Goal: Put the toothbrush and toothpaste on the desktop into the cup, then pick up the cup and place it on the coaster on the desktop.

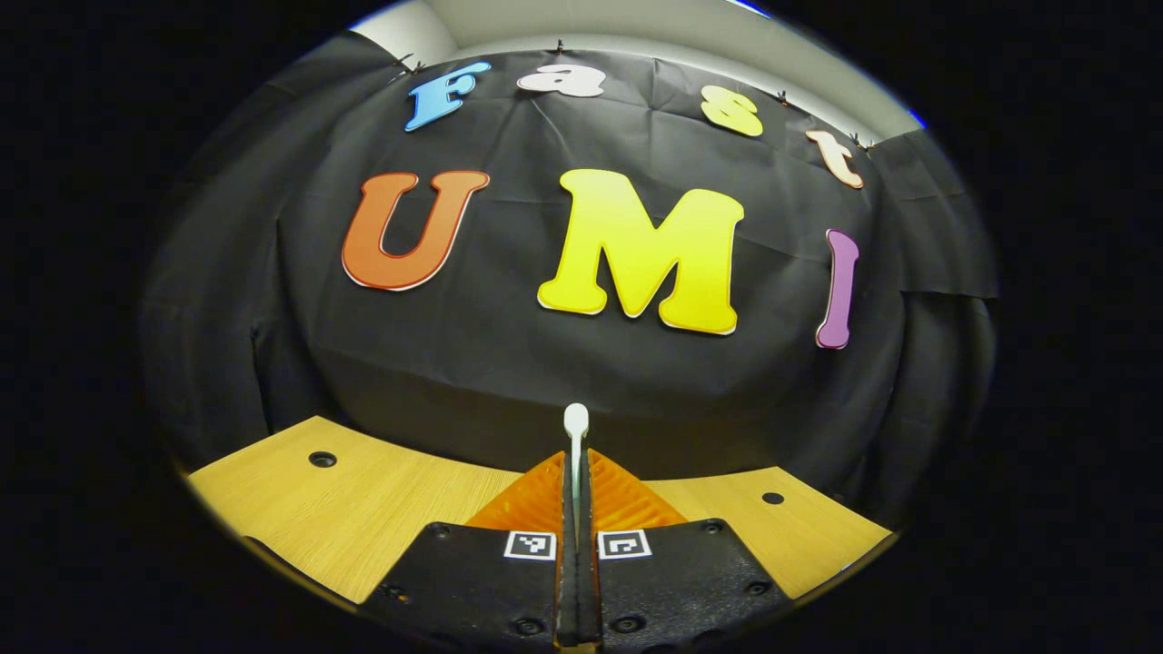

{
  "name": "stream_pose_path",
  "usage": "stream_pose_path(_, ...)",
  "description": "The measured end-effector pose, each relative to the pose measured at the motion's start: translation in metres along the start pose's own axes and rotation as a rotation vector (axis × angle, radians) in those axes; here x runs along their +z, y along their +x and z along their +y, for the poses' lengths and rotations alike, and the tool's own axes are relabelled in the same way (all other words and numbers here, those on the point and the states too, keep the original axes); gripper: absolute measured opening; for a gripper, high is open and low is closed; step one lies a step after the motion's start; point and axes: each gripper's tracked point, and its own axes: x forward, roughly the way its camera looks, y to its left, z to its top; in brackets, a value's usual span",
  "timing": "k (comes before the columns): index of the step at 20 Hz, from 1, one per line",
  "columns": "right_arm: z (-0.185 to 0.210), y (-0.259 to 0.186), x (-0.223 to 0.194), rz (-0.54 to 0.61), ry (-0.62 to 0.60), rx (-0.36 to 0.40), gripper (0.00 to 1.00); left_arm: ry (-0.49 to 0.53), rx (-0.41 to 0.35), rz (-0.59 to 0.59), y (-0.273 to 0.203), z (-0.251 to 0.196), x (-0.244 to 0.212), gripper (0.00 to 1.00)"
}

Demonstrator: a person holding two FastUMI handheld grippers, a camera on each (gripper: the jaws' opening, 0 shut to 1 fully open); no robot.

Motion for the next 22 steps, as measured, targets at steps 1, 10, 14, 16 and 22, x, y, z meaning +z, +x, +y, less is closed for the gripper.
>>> stream_pose_path(1, 0.001, 0.003, -0.004, 0.016, 0.015, 0.003, 0.11, 0.001, -0.003, -0.006, 0.006, 0.001, -0.002, 0.03)
stream_pose_path(10, -0.017, 0.026, -0.012, 0.085, 0.036, -0.025, 0.11, -0.041, 0.012, -0.016, 0.039, 0.015, -0.029, 0.03)
stream_pose_path(14, -0.019, 0.034, -0.004, 0.084, 0.032, -0.026, 0.11, -0.033, 0.023, 0.022, 0.042, 0.015, -0.044, 0.03)
stream_pose_path(16, -0.019, 0.036, 0.0, 0.079, 0.041, -0.026, 0.11, -0.038, 0.03, 0.031, 0.041, 0.016, -0.048, 0.03)
stream_pose_path(22, -0.016, 0.034, 0.0, 0.075, 0.021, -0.018, 0.11, -0.035, 0.033, 0.027, 0.032, 0.016, -0.052, 0.04)
